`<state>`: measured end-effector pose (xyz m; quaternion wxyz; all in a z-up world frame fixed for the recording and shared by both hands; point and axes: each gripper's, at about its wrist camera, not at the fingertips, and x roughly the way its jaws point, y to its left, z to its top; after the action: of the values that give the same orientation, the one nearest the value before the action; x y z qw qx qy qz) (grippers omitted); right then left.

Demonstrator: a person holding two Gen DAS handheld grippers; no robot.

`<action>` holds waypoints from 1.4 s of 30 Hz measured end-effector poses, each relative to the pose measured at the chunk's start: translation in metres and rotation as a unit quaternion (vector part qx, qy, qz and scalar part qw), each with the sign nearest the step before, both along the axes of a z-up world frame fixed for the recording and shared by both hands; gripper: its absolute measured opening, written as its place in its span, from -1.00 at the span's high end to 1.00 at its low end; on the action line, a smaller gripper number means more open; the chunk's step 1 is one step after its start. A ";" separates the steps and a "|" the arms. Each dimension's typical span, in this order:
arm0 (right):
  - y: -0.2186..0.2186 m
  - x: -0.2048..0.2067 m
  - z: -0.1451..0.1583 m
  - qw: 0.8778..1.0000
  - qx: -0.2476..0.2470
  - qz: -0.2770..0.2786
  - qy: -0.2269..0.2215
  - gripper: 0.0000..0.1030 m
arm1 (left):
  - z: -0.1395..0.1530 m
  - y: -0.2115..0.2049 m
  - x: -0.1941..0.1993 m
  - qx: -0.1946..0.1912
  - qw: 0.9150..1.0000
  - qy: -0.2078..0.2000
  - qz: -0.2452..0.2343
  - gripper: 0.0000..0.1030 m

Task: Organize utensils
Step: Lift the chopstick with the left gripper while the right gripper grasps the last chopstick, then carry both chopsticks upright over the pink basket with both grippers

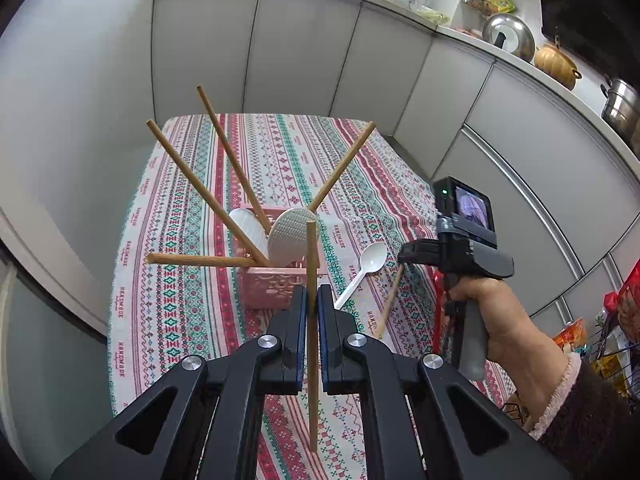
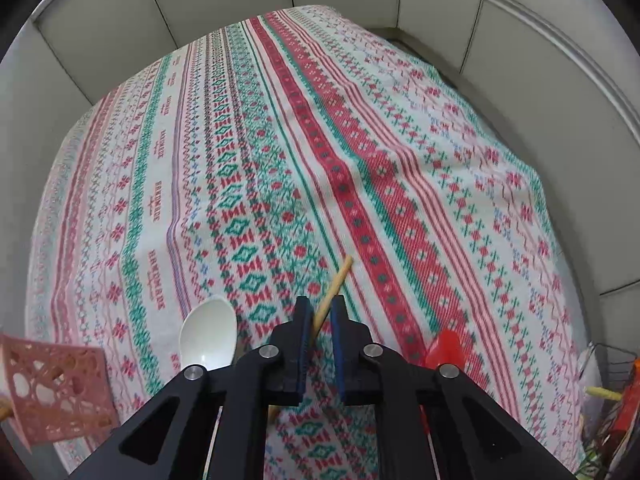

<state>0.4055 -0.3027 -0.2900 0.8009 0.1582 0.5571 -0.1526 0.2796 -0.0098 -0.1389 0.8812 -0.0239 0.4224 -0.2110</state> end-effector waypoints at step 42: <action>-0.028 -0.211 0.249 0.955 0.093 0.080 -0.271 0.91 | 0.112 0.037 -0.039 -0.095 0.979 -0.132 0.123 0.90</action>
<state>0.1949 -0.3308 -0.0412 0.9132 0.2223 0.3414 0.0131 0.2402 0.0267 -0.0272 0.9423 -0.1315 0.2737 -0.1412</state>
